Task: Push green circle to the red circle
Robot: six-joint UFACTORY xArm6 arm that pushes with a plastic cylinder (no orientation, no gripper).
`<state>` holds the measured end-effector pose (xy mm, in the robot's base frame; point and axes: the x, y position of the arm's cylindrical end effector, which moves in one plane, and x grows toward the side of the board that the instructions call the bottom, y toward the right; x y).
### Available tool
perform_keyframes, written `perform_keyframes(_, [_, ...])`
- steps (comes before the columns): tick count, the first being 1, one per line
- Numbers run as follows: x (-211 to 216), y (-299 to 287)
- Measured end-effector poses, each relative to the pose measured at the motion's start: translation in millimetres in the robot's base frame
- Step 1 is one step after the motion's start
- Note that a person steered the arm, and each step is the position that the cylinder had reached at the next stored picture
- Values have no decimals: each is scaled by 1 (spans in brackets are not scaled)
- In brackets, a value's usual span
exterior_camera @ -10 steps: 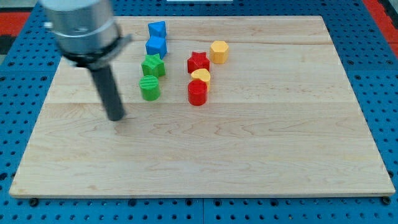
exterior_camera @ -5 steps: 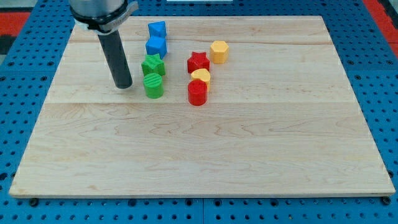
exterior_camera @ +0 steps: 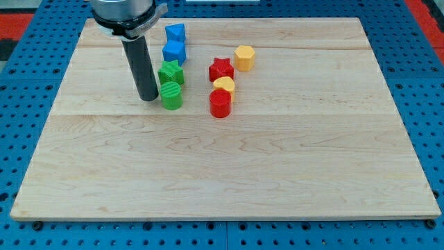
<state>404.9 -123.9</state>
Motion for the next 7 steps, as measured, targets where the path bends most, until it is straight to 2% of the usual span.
perform_keyframes(7, [9, 50])
